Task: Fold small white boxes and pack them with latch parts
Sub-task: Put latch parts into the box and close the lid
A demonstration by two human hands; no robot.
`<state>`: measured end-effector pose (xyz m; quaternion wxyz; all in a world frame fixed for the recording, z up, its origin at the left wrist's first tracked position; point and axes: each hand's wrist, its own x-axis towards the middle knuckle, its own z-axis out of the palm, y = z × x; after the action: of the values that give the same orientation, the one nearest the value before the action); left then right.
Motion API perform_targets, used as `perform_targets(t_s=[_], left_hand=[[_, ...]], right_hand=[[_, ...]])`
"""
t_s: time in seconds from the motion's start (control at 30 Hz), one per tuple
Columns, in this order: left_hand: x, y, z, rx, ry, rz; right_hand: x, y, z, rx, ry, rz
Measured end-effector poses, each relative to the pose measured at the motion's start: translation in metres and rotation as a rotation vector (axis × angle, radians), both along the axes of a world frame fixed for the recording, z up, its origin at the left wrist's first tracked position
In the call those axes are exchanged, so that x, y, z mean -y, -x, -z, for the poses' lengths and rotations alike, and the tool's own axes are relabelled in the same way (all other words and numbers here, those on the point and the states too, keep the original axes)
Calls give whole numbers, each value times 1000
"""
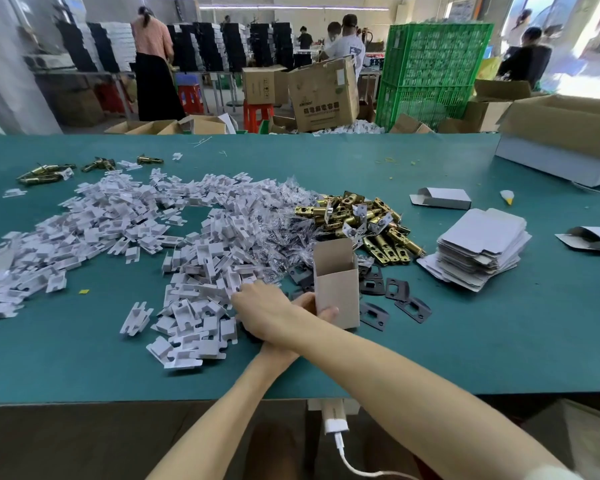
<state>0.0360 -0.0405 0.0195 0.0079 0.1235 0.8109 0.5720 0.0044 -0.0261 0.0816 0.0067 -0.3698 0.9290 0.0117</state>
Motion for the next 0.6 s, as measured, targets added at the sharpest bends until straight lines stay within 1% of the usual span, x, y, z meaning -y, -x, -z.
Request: perform_targets(t_s=[0.03,0.07,0.1,0.13,0.17,0.2,0.23,0.27,0.3,0.33,0.4,0.5,0.6], left_hand=[[0,0,-1,-17,3,-14],[0,0,-1,-27,-1,-27],[0,0,-2,-25,-9,-43],[0,0,-3,-20,-18,-53],[0,0,-3,-15,-27,-54],[1,0,-2,-15,-36,-41],[1,0,-1,-19,-40,-26],[2,0,-1,-19,-38,-16],[3,-1,0,-20,-47,-9],[3,-1,2,-20,-55,-5],[3,-1,0,-39,-63,-12],[2,0,0,-48,-94,-9],[4,0,2,-58,-38,-22]], right_hand=[[0,1,-1,-43,-67,-24],[-3,0,2,-67,-97,2],[-5,-2,14,-65,-121,-19],[-6,-10,19,42,-232,-11],[-9,-17,25,99,-379,57],[-19,-14,30,134,-475,179],[-13,-13,22,126,-338,272],[-10,-15,19,194,-122,229],[-10,-2,14,153,-49,106],[-9,5,7,23,-12,17],[-9,3,-9,-77,61,-26],[-12,-1,-6,-19,122,-62],[-13,-5,-11,-45,139,-63]])
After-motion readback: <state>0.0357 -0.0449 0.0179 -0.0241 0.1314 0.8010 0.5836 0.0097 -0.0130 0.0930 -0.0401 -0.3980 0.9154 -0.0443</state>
